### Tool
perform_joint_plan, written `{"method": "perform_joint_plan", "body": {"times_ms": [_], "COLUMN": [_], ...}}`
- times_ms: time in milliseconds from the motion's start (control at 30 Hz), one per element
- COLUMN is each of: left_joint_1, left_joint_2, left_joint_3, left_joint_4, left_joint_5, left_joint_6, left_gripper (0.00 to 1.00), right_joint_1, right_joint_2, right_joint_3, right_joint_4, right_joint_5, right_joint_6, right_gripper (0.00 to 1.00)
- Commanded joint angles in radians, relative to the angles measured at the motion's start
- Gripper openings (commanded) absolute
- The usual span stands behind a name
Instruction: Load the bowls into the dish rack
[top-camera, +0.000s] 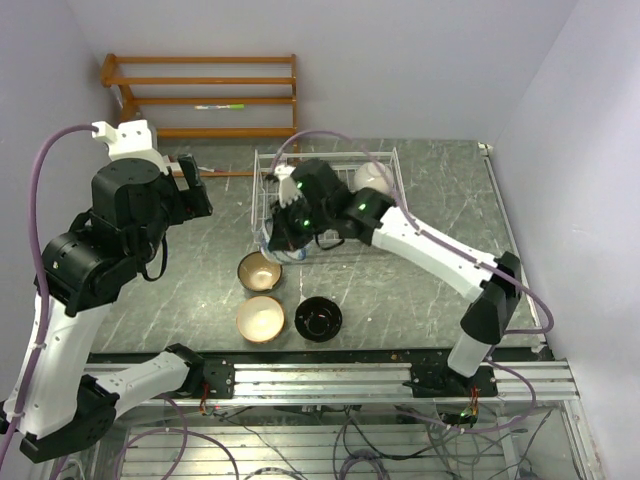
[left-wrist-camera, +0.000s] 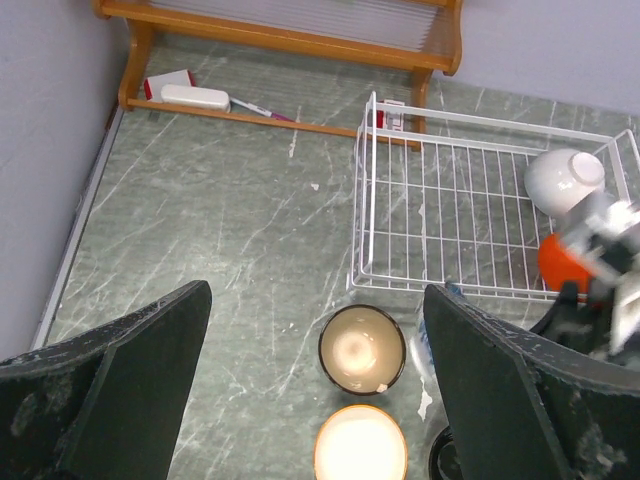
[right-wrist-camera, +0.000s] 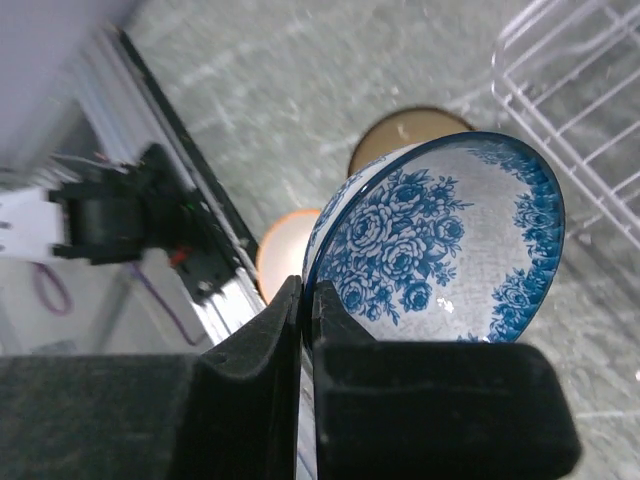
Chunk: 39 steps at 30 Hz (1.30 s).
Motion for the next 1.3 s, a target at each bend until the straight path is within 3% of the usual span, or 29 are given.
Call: {"method": "perform_joint_plan", "body": {"times_ms": [0, 200, 500, 867, 1033, 1267], "left_joint_1": [-0.004, -0.006, -0.006, -0.006, -0.006, -0.006], "left_joint_2": [-0.002, -0.014, -0.021, -0.025, -0.03, -0.031], "left_joint_3": [0.038, 0.035, 0.043, 0.041, 0.043, 0.043], "left_joint_4": [0.003, -0.001, -0.013, -0.012, -0.022, -0.023], "left_joint_5": [-0.023, -0.022, -0.029, -0.025, -0.032, -0.039], "left_joint_6": [0.009, 0.004, -0.001, -0.002, 0.003, 0.009], "left_gripper": [0.99, 0.99, 0.99, 0.99, 0.99, 0.99], "right_joint_1": [-0.146, -0.317, -0.439, -0.467, -0.471, -0.474], "right_joint_2": [-0.047, 0.018, 0.166, 0.361, 0.421, 0.429], "right_joint_3": [0.033, 0.023, -0.095, -0.128, -0.082, -0.168], "right_joint_4": [0.108, 0.363, 0.869, 1.134, 1.106, 1.13], "right_joint_5": [-0.228, -0.486, -0.587, -0.507, -0.485, -0.472], "right_joint_6": [0.085, 0.248, 0.644, 0.828, 0.813, 0.824], "right_gripper": [0.0, 0.0, 0.0, 0.0, 0.0, 0.0]}}
